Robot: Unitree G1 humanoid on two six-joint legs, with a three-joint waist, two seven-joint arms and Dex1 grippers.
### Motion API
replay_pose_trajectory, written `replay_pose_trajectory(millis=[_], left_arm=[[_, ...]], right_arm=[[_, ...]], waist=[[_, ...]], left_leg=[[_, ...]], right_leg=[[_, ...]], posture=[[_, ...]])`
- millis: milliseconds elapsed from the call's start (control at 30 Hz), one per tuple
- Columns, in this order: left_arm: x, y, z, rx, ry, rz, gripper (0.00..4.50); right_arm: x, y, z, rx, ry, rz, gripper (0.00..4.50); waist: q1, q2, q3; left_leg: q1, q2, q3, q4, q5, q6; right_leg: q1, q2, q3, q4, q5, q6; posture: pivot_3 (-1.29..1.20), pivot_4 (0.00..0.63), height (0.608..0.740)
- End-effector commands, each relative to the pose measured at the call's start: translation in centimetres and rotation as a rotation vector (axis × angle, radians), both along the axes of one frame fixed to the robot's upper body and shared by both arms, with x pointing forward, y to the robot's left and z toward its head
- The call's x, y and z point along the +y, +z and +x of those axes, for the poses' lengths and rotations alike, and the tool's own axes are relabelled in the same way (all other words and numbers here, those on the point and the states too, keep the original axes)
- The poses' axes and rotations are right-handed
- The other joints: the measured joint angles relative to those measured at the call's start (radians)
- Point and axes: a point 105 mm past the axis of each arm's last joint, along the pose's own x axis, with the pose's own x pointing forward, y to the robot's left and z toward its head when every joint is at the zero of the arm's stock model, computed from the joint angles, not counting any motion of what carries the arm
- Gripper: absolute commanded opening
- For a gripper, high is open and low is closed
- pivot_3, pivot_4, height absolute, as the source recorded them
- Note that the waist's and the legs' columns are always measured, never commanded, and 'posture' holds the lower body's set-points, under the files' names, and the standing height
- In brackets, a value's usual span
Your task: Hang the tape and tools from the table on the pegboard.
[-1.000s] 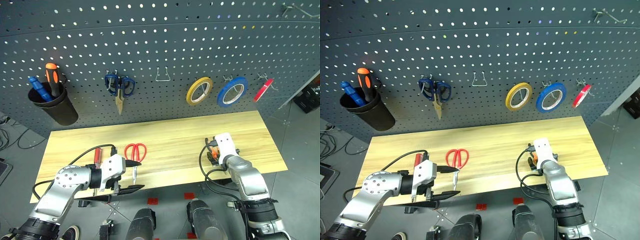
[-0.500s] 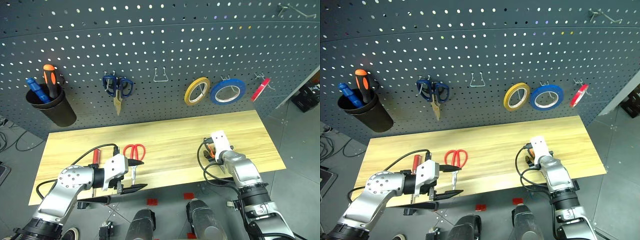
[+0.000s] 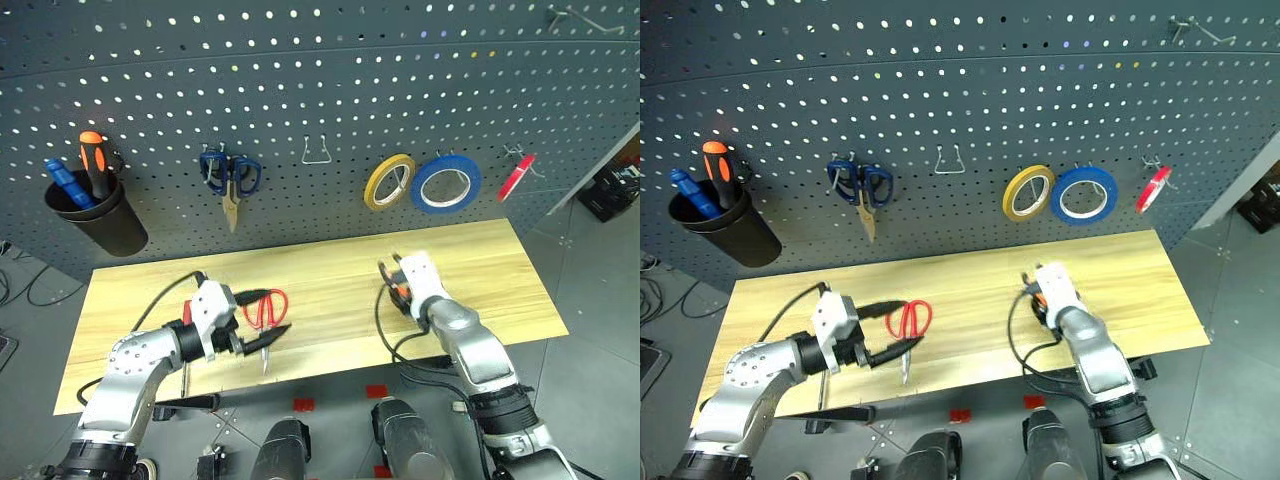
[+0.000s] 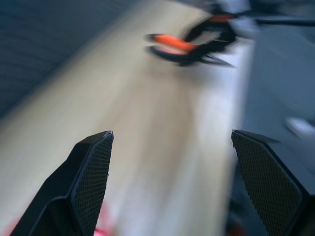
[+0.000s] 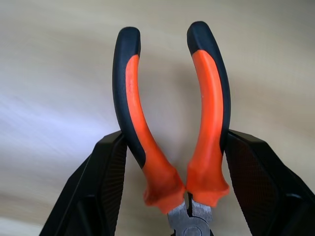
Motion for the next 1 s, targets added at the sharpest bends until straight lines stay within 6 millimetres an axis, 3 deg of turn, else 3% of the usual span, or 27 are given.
replay_pose_trajectory(millis=[33,133,400,500,600,800,1000], left_arm=[[1.7,2.7,0.1,-0.09,0.12,-0.108,4.07],[1.8,3.3,-0.4,-0.106,0.137,-0.124,4.07],[0.8,5.9,-0.1,-0.166,0.159,-0.161,4.07],[0.2,6.9,0.3,-0.19,0.16,-0.179,4.07],[-0.6,8.0,0.6,-0.213,0.151,-0.199,4.07],[-1.4,8.7,0.5,-0.223,0.139,-0.2,4.07],[-1.3,8.7,0.0,-0.22,0.151,-0.198,4.07]], right_arm=[[4.4,9.1,-1.9,-0.322,0.118,0.151,2.76],[6.7,14.3,-3.3,-0.513,0.192,0.242,2.76],[10.3,22.6,-2.3,-0.765,0.25,0.397,2.76],[11.2,24.5,-1.3,-0.835,0.255,0.411,2.76],[11.7,25.7,0.2,-0.887,0.247,0.411,2.76],[11.6,26.1,2.5,-0.931,0.22,0.408,2.76],[11.9,25.9,2.7,-0.912,0.189,0.457,2.76]], waist=[[0.0,0.0,0.0],[0.003,0.0,0.0],[0.021,-0.001,-0.001],[0.022,-0.001,-0.001],[0.017,-0.001,0.0],[0.007,-0.001,0.0],[0.011,-0.001,0.0]], left_leg=[[0.0,0.001,0.0,0.0,0.0,0.0],[-0.001,0.0,-0.001,-0.001,0.002,-0.003],[-0.001,-0.003,-0.002,0.001,0.003,-0.006],[-0.001,-0.003,-0.002,0.001,0.004,-0.007],[-0.001,-0.003,0.0,0.0,0.004,-0.007],[-0.001,-0.002,0.001,-0.001,0.004,-0.007],[-0.001,-0.002,0.001,0.0,0.004,-0.007]], right_leg=[[0.0,0.0,0.0,0.0,0.0,0.0],[-0.001,0.0,-0.001,-0.001,0.0,0.0],[0.001,-0.004,-0.004,-0.001,0.001,0.0],[0.001,-0.004,-0.004,-0.001,0.001,0.0],[-0.001,-0.003,-0.004,-0.001,0.001,0.0],[-0.002,-0.002,-0.004,-0.001,0.001,0.0],[-0.002,-0.002,-0.004,0.0,0.001,0.0]], posture=[[-0.08,0.219,0.74],[-0.06,0.217,0.74],[-0.04,0.216,0.74],[-0.02,0.218,0.74],[0.0,0.223,0.74],[0.03,0.235,0.74],[0.04,0.237,0.74]])
